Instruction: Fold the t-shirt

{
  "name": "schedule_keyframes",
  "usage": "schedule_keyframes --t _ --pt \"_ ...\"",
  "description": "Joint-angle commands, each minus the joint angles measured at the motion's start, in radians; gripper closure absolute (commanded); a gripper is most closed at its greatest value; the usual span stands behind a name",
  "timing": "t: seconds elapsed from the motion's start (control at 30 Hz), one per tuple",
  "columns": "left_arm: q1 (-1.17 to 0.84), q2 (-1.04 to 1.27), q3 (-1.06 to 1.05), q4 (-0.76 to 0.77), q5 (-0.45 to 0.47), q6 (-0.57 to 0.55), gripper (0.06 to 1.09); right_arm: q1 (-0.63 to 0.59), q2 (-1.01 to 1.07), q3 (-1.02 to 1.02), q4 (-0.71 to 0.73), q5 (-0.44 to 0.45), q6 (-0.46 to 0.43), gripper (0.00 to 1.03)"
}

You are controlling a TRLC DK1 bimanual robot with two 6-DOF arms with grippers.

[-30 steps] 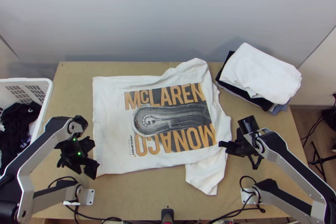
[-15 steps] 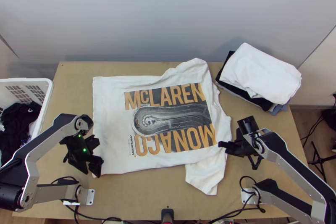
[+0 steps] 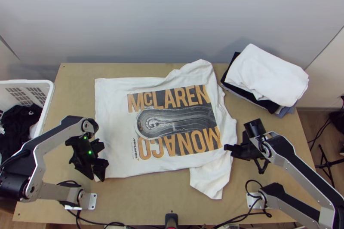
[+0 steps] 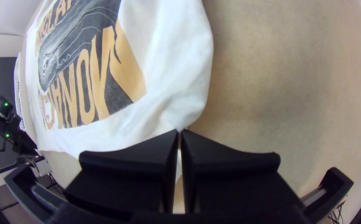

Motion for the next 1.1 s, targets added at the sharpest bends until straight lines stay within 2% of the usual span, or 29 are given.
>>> schedule_keyframes --t 0.0,0.07,0.13,0.17,0.23,0.3,0.37,0.57,0.63,0.7,0.8,0.9,1.07 --pt "0.014 0.042 0.001 0.034 -0.008 -0.024 0.35 0.000 0.000 -0.002 0.000 0.001 0.000 1.00" --pt "0.011 0.033 -0.005 0.058 -0.006 -0.031 0.37 0.000 0.000 -0.002 0.000 0.001 0.000 1.00" --pt "0.003 0.025 -0.007 0.097 -0.005 -0.054 0.55 0.000 0.000 0.000 0.000 0.001 -0.002 1.00" --pt "0.002 0.025 -0.008 0.115 -0.003 -0.067 0.59 0.000 -0.001 0.000 0.000 0.001 -0.003 1.00" --pt "-0.009 0.028 -0.015 0.127 0.003 -0.073 0.60 0.000 -0.001 0.003 0.002 0.001 -0.005 1.00" --pt "-0.023 0.028 -0.019 0.137 0.006 -0.076 0.77 -0.001 -0.001 0.006 0.000 0.001 -0.006 1.00" --pt "-0.027 0.021 -0.013 0.166 0.006 -0.076 1.03 -0.004 -0.003 0.006 0.002 0.001 -0.006 1.00" --pt "0.016 -0.001 -0.008 0.164 0.004 -0.065 1.05 -0.026 -0.014 0.026 0.002 0.001 -0.023 1.00" --pt "0.069 -0.001 0.036 0.150 0.006 -0.074 1.05 -0.026 -0.020 0.049 0.005 -0.001 -0.112 1.00" --pt "0.134 -0.001 0.102 0.144 0.012 -0.104 1.05 -0.031 -0.046 0.084 0.034 0.001 -0.133 1.00" --pt "0.210 -0.001 0.216 0.158 0.017 -0.196 1.05 -0.074 -0.066 0.161 0.097 0.004 -0.143 1.00" --pt "0.287 0.024 0.367 0.169 0.059 -0.384 1.05 -0.118 -0.041 0.270 0.151 0.002 -0.112 1.00" --pt "0.304 0.011 0.593 0.218 0.059 -0.527 1.05 -0.135 0.123 0.512 0.197 0.002 -0.115 1.00"
